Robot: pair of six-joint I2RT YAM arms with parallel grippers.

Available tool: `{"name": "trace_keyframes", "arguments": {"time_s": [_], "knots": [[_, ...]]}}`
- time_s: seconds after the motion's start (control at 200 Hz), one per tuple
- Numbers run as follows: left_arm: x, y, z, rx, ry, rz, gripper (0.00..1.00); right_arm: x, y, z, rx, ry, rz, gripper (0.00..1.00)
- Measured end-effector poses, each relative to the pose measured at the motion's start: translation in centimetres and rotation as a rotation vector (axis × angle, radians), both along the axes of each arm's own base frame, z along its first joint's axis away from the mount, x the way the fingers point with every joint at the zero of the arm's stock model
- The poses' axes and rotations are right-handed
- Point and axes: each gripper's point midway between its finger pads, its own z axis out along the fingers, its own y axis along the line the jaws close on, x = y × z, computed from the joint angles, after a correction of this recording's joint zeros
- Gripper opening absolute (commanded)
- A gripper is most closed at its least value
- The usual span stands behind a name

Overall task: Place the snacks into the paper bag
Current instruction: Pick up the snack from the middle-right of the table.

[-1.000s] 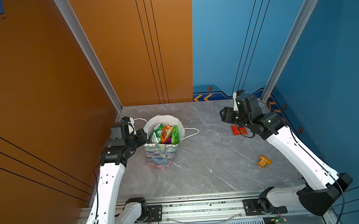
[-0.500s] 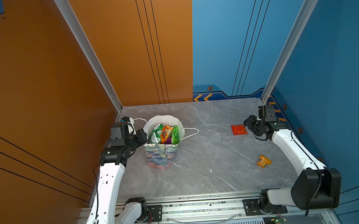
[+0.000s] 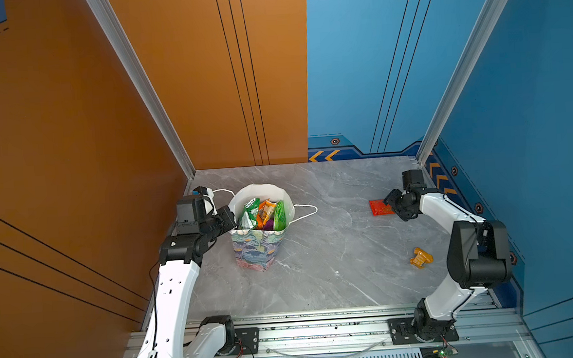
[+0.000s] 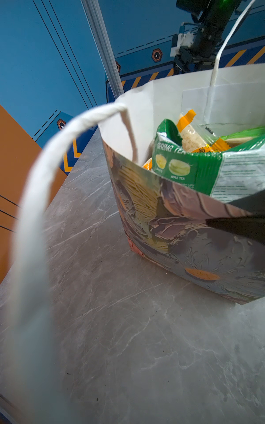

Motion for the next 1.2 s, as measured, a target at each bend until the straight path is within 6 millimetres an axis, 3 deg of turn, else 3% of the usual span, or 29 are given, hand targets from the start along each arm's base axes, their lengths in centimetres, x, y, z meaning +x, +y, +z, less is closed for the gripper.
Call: {"name": "trace_keyframes", "arguments": {"time_s": [0.225,0.626,0.891,1.196], "knots": [[0.0,0.1,0.0,0.000,0.000,0.004,0.04,1.1,-0.2,-2.7,-0.008,0.060,0.016,0.69],[0.0,0.3,-0.1,0.000,0.002,0.008,0.04,1.9,-0.4,-5.1,-0.007,0.109,0.016,0.64],[0.1,0.4,-0.1,-0.001,0.003,0.012,0.04,2.4,-0.4,-5.3,-0.013,0.102,0.036,0.33],[0.1,0.4,-0.1,-0.004,0.003,0.012,0.04,2.2,-0.4,-5.2,-0.017,0.086,0.040,0.15]]}}
